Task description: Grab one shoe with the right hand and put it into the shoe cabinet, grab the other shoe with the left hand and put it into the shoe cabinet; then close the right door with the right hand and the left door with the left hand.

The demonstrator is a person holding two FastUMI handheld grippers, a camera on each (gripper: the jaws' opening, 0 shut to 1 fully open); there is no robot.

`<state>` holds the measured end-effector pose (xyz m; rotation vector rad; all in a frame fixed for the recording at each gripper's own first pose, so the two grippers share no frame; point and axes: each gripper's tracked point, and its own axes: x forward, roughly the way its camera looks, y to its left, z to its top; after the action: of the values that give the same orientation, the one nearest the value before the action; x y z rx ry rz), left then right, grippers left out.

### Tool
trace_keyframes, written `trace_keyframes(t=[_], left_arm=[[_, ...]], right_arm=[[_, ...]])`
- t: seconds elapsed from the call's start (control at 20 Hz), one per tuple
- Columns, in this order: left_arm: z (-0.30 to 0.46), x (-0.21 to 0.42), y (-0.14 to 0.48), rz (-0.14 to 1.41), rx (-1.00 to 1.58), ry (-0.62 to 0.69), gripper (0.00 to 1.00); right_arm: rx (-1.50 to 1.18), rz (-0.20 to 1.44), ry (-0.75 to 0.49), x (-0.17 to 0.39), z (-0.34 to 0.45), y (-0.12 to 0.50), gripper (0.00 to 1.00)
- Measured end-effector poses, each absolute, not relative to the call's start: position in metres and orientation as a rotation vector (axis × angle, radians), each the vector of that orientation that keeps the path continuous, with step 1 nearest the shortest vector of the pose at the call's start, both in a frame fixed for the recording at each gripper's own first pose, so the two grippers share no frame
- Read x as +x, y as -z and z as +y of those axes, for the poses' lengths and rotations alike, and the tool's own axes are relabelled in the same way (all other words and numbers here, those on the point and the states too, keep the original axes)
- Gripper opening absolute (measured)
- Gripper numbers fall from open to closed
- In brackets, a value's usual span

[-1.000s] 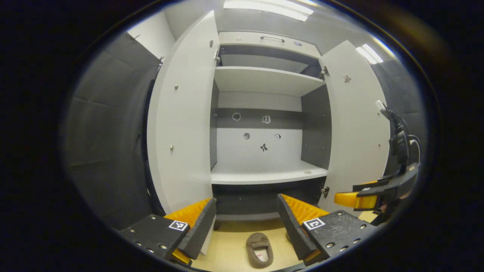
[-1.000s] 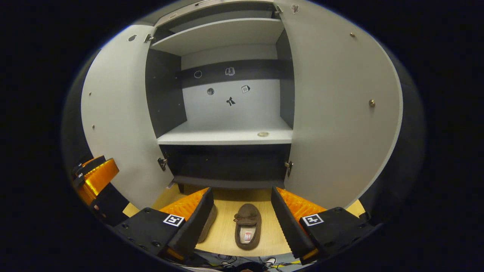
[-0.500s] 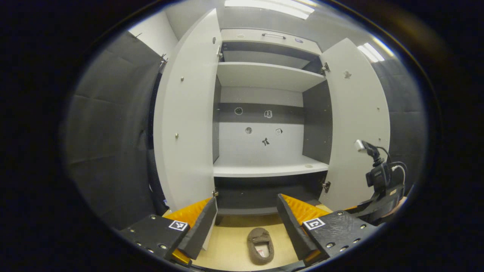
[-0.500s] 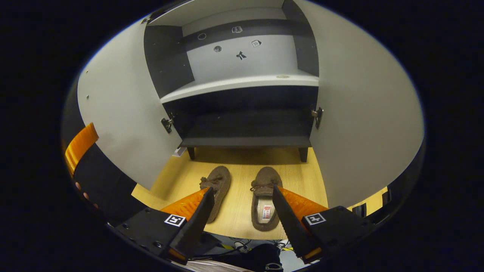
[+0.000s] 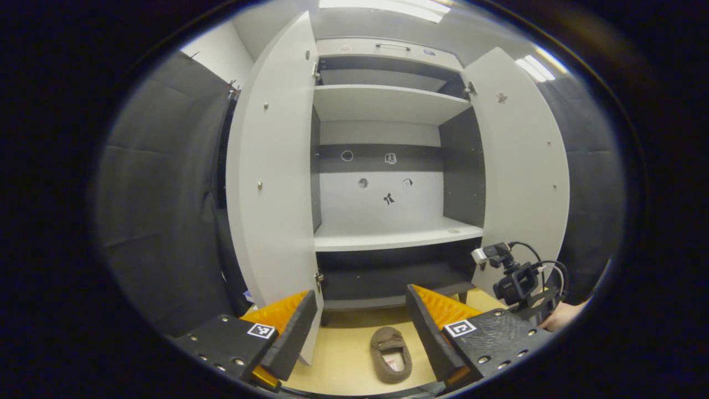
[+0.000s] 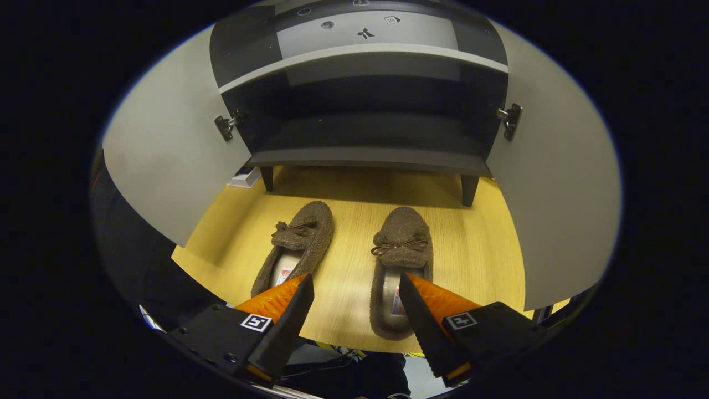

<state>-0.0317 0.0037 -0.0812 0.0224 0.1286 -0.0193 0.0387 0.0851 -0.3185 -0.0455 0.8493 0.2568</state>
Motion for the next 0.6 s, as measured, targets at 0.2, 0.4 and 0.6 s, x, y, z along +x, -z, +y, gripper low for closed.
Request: trace_keyframes(t=[0.2,0.4,0.6], left_arm=[[0.008,-0.028,0.095,0.150,0.025,0.020,0.94],[0.016,-0.020,0.107,0.165,0.026,0.001,0.94],[0.012,-0.018,0.113,0.170,-0.002,0.016,0.94]], right_arm=[[-0.094,0.872,-0.250,0.052,0.085,0.352,0.98],[-0.109,0.952,-0.258,0.053,0.086,0.390,0.93],[-0.129,0.917,-0.221,0.072,0.085,0.395,0.92]])
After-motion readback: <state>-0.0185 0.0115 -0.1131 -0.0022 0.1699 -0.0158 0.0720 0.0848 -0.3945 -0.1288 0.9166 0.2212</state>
